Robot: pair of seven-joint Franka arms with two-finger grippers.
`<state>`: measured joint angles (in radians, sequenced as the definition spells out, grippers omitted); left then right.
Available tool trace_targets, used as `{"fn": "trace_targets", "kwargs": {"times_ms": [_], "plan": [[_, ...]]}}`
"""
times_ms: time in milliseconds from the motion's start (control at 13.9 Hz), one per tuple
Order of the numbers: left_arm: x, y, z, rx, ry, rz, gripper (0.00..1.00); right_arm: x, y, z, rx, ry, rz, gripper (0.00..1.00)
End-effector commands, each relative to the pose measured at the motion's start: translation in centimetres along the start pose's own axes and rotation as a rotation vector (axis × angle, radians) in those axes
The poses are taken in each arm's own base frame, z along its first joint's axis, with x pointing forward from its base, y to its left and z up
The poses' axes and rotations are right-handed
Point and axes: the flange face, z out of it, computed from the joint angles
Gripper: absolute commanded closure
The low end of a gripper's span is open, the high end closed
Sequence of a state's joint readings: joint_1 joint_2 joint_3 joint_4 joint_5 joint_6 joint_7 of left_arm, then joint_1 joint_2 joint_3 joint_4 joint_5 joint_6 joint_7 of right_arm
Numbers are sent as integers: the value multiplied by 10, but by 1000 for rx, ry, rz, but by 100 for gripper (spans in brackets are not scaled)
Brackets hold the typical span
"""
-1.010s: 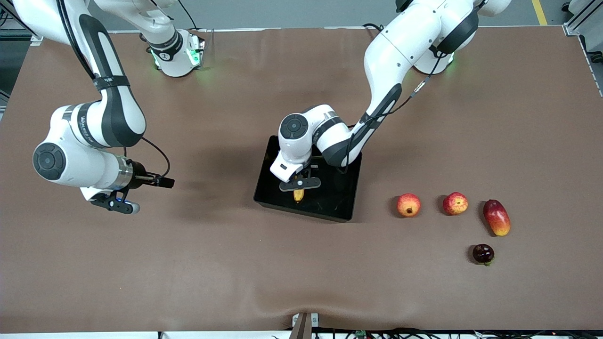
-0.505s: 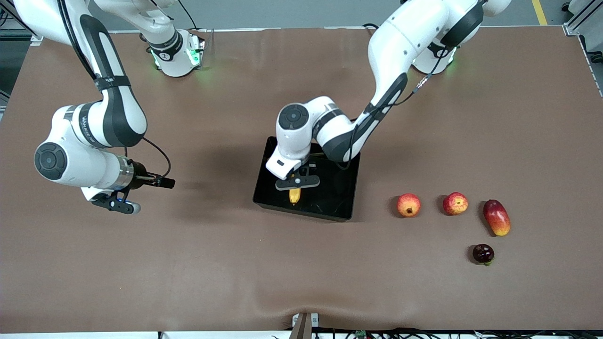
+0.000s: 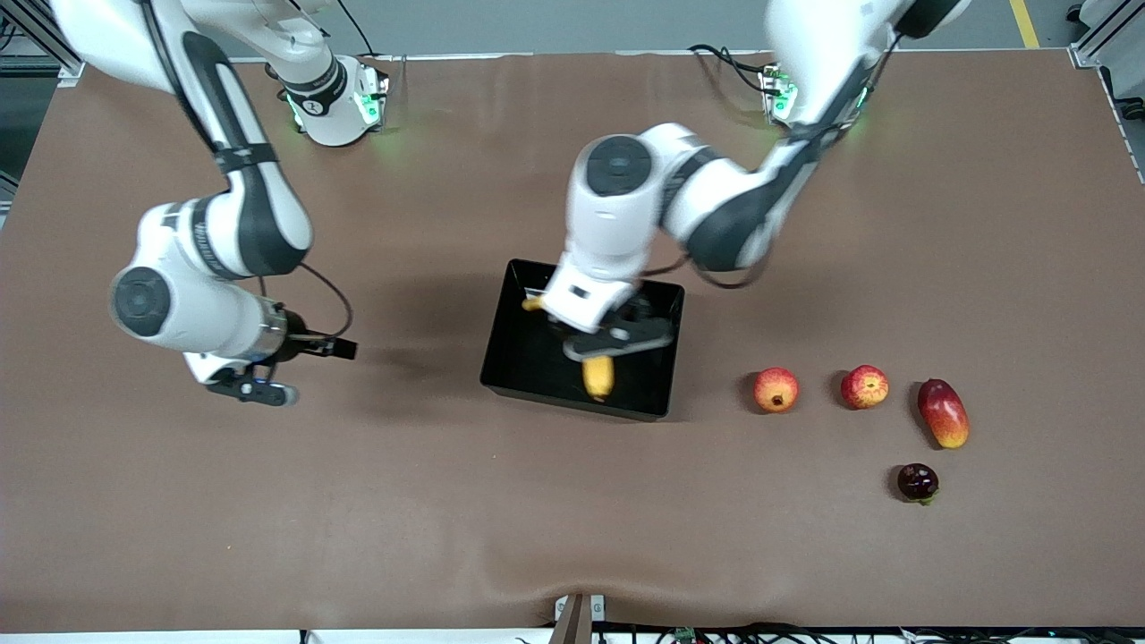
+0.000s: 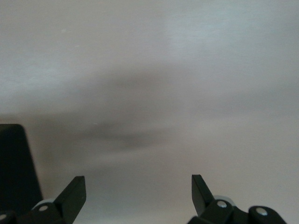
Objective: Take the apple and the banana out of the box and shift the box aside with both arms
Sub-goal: 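Lift the banana out while the right gripper approaches the tray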
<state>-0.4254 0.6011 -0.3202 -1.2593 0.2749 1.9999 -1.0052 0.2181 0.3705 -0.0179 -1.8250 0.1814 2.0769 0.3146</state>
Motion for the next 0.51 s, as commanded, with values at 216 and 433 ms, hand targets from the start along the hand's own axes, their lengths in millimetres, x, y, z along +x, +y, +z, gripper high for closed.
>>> {"fn": "trace_targets", "kwargs": {"times_ms": [216, 433], "plan": [[105, -129, 0, 62, -30, 12, 100, -31, -120, 39, 84, 2, 39, 0], [153, -205, 36, 95, -76, 91, 100, -59, -167, 62, 34, 18, 19, 0]]}}
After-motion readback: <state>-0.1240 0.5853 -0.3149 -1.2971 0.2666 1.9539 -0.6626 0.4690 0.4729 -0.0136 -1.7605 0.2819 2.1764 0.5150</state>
